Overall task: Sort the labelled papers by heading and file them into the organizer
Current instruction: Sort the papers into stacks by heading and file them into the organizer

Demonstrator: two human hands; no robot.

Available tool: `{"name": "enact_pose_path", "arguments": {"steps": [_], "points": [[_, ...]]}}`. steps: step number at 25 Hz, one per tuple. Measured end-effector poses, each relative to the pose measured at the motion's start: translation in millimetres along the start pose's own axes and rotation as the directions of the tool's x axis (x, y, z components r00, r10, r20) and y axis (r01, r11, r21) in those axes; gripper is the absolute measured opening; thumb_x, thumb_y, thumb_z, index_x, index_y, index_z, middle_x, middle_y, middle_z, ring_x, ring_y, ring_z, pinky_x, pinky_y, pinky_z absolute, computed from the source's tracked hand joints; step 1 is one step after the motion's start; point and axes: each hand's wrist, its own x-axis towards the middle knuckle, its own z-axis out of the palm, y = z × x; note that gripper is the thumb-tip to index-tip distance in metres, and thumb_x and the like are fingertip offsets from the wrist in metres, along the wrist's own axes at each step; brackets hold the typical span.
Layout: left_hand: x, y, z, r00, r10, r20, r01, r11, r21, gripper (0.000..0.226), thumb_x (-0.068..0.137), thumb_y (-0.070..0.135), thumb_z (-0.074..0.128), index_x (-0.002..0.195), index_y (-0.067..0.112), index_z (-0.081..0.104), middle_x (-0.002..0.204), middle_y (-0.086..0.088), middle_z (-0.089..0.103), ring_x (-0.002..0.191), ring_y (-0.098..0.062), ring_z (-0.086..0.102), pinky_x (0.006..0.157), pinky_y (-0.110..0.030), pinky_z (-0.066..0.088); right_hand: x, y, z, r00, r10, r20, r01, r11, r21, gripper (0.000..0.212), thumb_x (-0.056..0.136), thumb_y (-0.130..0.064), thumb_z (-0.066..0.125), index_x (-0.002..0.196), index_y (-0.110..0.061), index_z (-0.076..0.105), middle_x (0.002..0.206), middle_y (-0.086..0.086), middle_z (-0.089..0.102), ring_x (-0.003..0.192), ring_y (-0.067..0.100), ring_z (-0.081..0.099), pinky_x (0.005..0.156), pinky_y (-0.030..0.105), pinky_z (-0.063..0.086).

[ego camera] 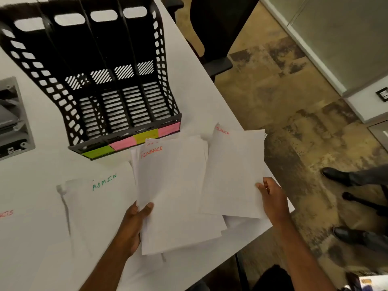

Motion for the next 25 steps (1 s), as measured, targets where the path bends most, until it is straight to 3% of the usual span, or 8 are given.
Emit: {"name": "enact_pose_path", "arguments": {"steps": [5,8,12,14,16,19,23,25], "points": [[7,-2,7,0.999,0.014,-0.035,-0.013,0.999,0.030,0.024,0.097,0.007,0.059,0.114,0.022,0.066,0.103,-0.003,0.080,0.089,-0.023,0.077,0.068,-0.033,0.064,33,34,2,0.997,-0.060,0.047,0.065,0.990,-0.123,0.014,0.096,-0.017,0.063,0.089,-0.027,0.055,0.078,-0.013,0.059,0.075,0.006,0.057,0.063,0.021,0.041],[8,-3,9,0.999,0.017,-0.045,-0.015,0.999,0.040,0.023,0.097,0.008,0.060,0.113,0.022,0.067,0.101,-0.002,0.080,0.087,-0.022,0.077,0.067,-0.034,0.064,38,38,4,0.998,-0.056,0.034,0.061,0.986,-0.157,0.010,0.093,-0.014,0.067,0.098,-0.016,0.058,0.082,0.001,0.061,0.079,0.026,0.061,0.063,0.021,0.042],[10,-2,13,0.998,0.021,-0.057,-0.018,0.998,0.052,0.022,0.096,0.008,0.060,0.113,0.022,0.066,0.101,-0.002,0.080,0.086,-0.022,0.078,0.067,-0.032,0.064,28,9,7,0.988,-0.006,-0.155,-0.024,0.980,-0.195,0.047,0.090,-0.021,0.070,0.132,-0.020,0.049,0.121,0.008,0.056,0.107,0.027,0.056,0.086,0.041,0.053],[10,-1,16,0.999,0.010,-0.050,-0.007,0.999,0.046,0.022,0.096,0.009,0.060,0.113,0.022,0.067,0.103,-0.004,0.080,0.087,-0.023,0.078,0.067,-0.033,0.064,11,-28,21,0.984,-0.069,-0.167,0.068,0.998,-0.016,0.038,0.092,-0.027,0.069,0.127,-0.025,0.053,0.119,0.000,0.055,0.099,0.018,0.058,0.080,0.037,0.057],[10,0,21,0.999,-0.008,-0.035,0.010,0.999,0.034,0.022,0.096,0.009,0.061,0.113,0.023,0.068,0.104,-0.006,0.079,0.088,-0.024,0.077,0.065,-0.034,0.063,-11,-64,43,0.997,-0.038,0.061,0.024,0.978,0.206,0.033,0.089,-0.041,0.070,0.116,-0.031,0.057,0.111,-0.010,0.058,0.092,0.007,0.062,0.073,0.026,0.056],[7,3,29,1.000,-0.020,-0.008,0.020,1.000,0.018,0.023,0.094,0.011,0.063,0.105,0.027,0.076,0.105,-0.005,0.079,0.090,-0.024,0.077,0.065,-0.032,0.063,-34,-90,75,0.909,0.085,0.408,-0.199,0.949,0.246,0.054,0.072,-0.058,0.079,0.110,-0.030,0.054,0.102,-0.017,0.064,0.091,0.002,0.064,0.072,0.022,0.053],[5,5,28,0.999,-0.026,0.026,0.026,1.000,0.003,0.023,0.093,0.017,0.065,0.110,0.028,0.075,0.115,-0.009,0.076,0.101,-0.029,0.075,0.073,-0.035,0.063,-35,-87,85,0.945,0.156,0.288,-0.247,0.918,0.312,0.030,0.076,-0.040,0.082,0.075,-0.021,0.058,0.069,-0.016,0.067,0.061,-0.001,0.059,0.054,0.017,0.047],[5,4,26,0.999,-0.034,0.033,0.034,0.999,-0.002,0.024,0.094,0.020,0.066,0.116,0.026,0.072,0.119,-0.011,0.075,0.104,-0.030,0.074,0.074,-0.036,0.063,-32,-86,82,0.967,0.086,0.241,-0.166,0.927,0.336,0.040,0.083,-0.036,0.076,0.060,-0.023,0.046,0.052,-0.018,0.056,0.046,0.000,0.046,0.044,0.012,0.037]]}}
